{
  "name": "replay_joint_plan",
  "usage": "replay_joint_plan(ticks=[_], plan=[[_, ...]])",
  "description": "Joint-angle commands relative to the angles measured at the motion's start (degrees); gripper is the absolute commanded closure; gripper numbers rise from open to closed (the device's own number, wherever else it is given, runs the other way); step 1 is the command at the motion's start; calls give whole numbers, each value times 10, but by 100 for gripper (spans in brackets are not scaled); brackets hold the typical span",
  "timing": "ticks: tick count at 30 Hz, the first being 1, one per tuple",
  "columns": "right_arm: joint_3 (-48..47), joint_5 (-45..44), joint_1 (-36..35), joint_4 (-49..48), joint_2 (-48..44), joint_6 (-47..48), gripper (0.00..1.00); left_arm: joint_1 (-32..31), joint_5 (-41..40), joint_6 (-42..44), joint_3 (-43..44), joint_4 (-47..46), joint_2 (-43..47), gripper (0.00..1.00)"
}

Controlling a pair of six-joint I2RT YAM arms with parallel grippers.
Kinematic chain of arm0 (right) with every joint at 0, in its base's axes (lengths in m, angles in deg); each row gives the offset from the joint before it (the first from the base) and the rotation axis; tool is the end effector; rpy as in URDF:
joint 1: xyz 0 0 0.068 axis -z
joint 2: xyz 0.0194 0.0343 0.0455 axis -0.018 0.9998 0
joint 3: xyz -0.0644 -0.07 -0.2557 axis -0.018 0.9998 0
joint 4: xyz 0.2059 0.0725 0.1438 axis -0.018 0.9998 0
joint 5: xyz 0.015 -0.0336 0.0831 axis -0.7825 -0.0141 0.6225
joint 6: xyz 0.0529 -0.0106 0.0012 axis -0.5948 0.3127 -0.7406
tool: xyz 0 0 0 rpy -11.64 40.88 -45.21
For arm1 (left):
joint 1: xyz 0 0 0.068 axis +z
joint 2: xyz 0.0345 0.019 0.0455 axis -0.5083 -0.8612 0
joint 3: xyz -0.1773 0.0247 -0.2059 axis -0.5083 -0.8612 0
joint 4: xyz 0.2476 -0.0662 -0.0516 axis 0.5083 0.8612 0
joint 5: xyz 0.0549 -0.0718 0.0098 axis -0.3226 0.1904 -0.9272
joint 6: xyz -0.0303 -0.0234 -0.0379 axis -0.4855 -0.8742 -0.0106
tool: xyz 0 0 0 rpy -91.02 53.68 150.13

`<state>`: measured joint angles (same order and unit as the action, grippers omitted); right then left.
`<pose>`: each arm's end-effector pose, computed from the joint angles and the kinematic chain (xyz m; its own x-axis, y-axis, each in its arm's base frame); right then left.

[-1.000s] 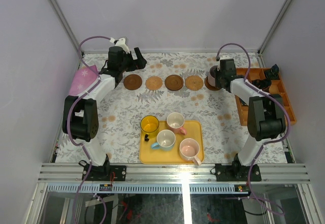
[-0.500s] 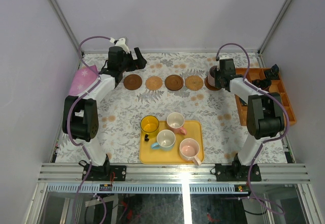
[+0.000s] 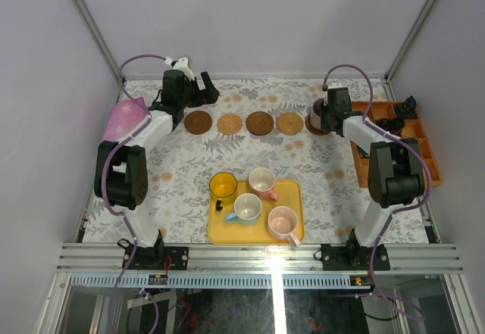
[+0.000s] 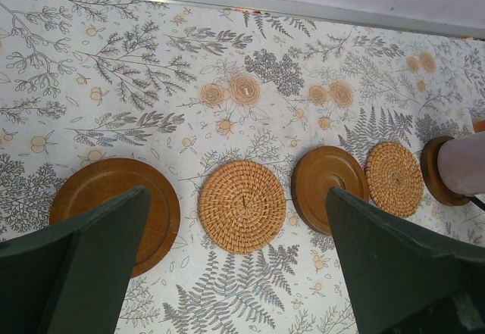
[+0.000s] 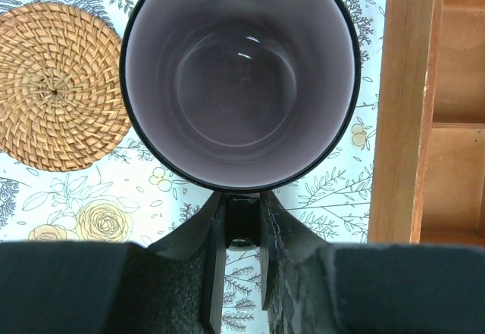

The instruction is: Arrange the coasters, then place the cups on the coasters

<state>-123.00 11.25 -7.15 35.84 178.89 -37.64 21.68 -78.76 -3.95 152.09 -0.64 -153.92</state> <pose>0.3960 0.0522 0.2089 -0.6405 -0.0503 -0.7663 -0.0141 0.9985 -0.0537 0.4173 -0.0712 0.2687 -0.4647 -0.2404 -0.8522 0.1665 0.9216 -0.3507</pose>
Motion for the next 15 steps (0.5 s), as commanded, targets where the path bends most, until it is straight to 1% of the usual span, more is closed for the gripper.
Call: replay_joint_plan(ticks=[1,3,10,15], plan=[[-23,-8,2,-5,-39,-8,76,2,1,0,19,-22,-3,0],[-24,-7,2,1,-40,-9,63,2,2,0,19,-22,-2,0],[-17,1,2,8,-46,-10,43,3,4,0,16,-22,-3,0],[-10,3,2,8,-59,-12,41,3,6,-2,11,-25,0,0]])
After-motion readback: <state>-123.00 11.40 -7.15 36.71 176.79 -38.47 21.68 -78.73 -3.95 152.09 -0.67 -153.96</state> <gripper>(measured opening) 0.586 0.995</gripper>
